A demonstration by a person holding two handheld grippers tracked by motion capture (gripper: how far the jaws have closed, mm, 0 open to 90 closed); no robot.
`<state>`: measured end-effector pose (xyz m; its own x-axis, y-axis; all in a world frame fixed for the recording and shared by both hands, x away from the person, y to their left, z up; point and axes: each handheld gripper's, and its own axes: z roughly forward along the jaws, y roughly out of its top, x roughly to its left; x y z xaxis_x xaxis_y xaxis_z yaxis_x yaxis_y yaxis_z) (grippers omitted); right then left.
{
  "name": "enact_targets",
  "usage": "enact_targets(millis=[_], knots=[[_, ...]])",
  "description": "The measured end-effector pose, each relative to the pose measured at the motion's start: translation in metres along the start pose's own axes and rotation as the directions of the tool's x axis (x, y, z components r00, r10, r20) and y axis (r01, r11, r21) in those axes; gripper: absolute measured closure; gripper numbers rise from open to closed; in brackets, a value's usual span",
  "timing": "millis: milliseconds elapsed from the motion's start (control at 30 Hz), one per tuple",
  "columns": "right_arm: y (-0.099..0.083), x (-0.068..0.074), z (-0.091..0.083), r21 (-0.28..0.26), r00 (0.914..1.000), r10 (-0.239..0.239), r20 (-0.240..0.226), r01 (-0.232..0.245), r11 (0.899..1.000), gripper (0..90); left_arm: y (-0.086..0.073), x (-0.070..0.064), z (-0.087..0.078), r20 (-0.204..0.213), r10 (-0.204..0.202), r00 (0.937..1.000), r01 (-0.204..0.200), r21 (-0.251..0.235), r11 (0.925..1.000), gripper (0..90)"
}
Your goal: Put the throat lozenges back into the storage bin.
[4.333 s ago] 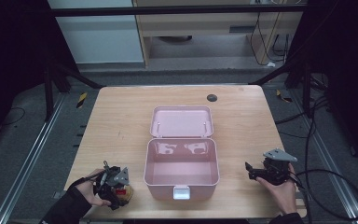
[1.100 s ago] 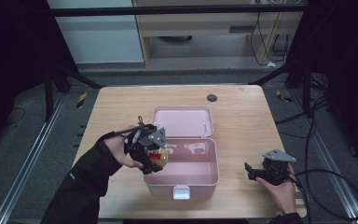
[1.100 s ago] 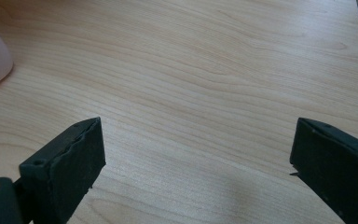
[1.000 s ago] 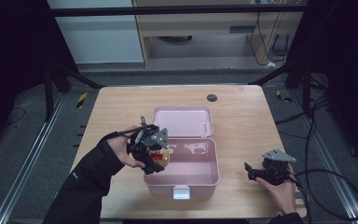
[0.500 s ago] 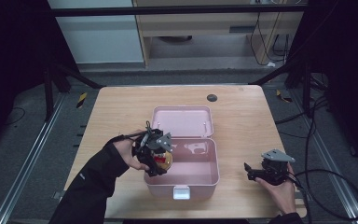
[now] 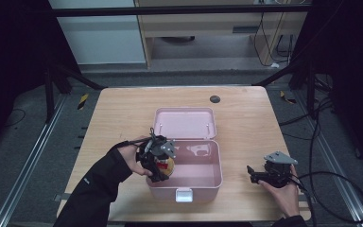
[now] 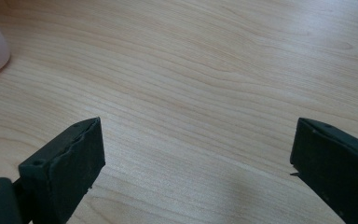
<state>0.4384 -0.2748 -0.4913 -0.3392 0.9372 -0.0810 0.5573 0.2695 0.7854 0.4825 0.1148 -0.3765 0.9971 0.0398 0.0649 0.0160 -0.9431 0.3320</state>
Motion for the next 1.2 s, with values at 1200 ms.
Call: enact_targets(millis=[1200], knots=[[0.000, 0.000, 0.002, 0.015, 0.9999, -0.015, -0.001, 0.015, 1.000, 2.6, -0.008, 0.003, 0.021, 0.023, -0.012, 0.9997, 0.011, 0.044, 0.9989, 17.1]])
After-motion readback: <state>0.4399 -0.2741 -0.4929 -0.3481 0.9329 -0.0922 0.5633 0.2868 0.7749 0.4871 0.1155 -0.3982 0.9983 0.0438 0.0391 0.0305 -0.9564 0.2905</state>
